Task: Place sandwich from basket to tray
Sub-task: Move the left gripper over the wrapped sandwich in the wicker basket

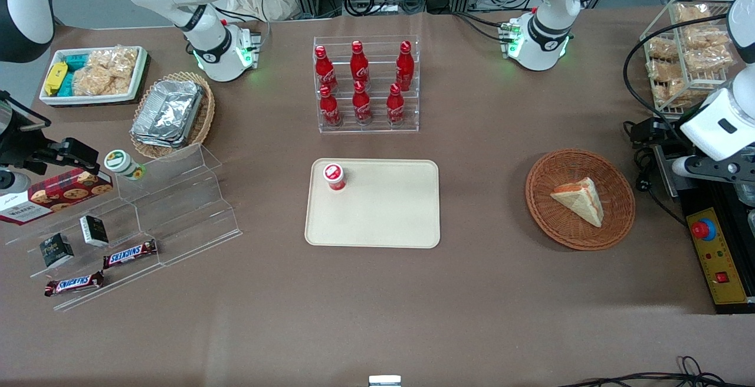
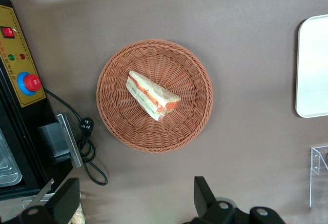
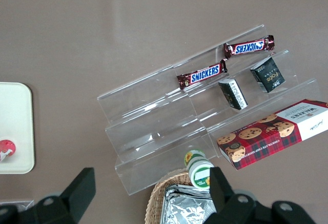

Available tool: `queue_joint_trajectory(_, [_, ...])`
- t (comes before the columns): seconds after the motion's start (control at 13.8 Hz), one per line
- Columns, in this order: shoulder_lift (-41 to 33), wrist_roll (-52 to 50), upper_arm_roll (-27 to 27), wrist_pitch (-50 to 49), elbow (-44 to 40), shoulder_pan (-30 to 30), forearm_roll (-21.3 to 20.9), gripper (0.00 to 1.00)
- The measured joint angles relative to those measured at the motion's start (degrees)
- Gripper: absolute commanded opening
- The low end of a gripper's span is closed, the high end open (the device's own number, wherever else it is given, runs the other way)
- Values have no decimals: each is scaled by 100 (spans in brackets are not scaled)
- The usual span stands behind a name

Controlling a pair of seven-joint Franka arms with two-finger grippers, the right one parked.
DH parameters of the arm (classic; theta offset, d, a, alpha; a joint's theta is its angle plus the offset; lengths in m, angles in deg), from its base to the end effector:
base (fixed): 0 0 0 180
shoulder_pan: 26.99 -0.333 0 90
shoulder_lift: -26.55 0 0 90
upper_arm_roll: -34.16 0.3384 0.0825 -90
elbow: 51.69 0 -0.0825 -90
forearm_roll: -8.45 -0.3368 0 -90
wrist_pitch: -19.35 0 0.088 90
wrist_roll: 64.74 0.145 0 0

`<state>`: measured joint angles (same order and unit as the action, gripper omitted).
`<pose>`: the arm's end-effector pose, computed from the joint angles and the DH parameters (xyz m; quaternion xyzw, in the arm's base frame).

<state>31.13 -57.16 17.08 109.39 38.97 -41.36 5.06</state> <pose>0.5260 -0.0104 0.5646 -0.9947 0.0909 0.0443 0.0159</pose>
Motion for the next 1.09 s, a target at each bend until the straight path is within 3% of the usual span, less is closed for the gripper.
queue_joint_trajectory(0.29, [7,-34,4,-14,2,0,0,100])
queue_joint_trajectory(0.51, [97,-762,6,101,193,0,1,100])
queue_joint_trajectory(0.65, [86,-1500,20,810,745,-1,58,100])
queue_joint_trajectory(0.95, [-152,-2747,386,2443,2179,-17,662,100])
queue_joint_trajectory(1.09, [-180,-3444,471,3103,2719,-31,710,100])
